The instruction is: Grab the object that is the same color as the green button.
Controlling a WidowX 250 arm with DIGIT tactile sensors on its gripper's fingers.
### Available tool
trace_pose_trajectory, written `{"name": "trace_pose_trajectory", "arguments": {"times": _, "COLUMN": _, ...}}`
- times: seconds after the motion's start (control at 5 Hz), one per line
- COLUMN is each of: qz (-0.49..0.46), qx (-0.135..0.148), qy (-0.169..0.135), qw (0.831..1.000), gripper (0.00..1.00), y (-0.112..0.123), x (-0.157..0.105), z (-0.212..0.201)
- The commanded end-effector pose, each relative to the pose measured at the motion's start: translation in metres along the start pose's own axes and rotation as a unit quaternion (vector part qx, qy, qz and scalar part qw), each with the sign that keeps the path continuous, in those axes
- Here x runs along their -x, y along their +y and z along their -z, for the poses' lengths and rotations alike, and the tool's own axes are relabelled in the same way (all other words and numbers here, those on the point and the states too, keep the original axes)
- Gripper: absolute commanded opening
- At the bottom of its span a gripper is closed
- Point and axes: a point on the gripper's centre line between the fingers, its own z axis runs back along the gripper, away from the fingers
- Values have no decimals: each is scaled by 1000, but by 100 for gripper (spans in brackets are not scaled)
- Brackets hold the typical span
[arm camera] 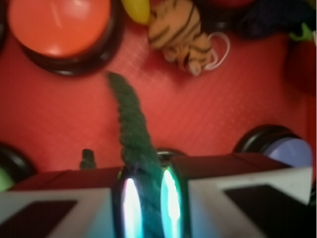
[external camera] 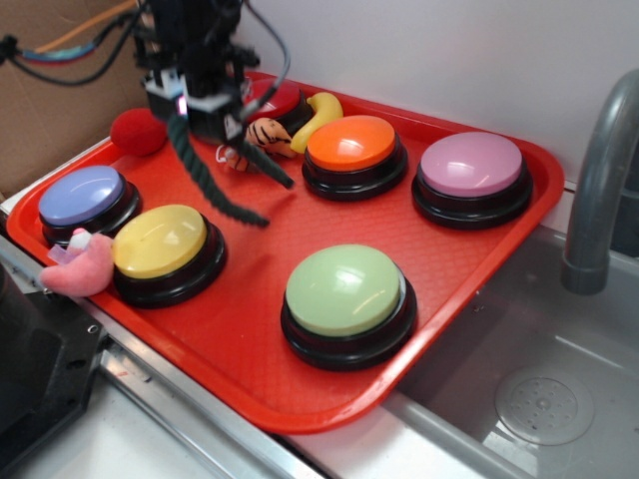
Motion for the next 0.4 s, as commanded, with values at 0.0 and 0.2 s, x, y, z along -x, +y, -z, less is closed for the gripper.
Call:
{"name": "trace_pose_trajectory", "arguments": {"times": 0.0, "qz": 67, "qx": 14, "qy": -35, "qw": 997, "gripper": 0, "y": -6, "x": -8, "z": -57}}
{"name": "trace_pose_trajectory", "arguments": {"times": 0.2, "qz": 147, "qx": 47, "qy": 72, "qw": 985, "gripper": 100, "y": 4, "x": -8, "z": -36}}
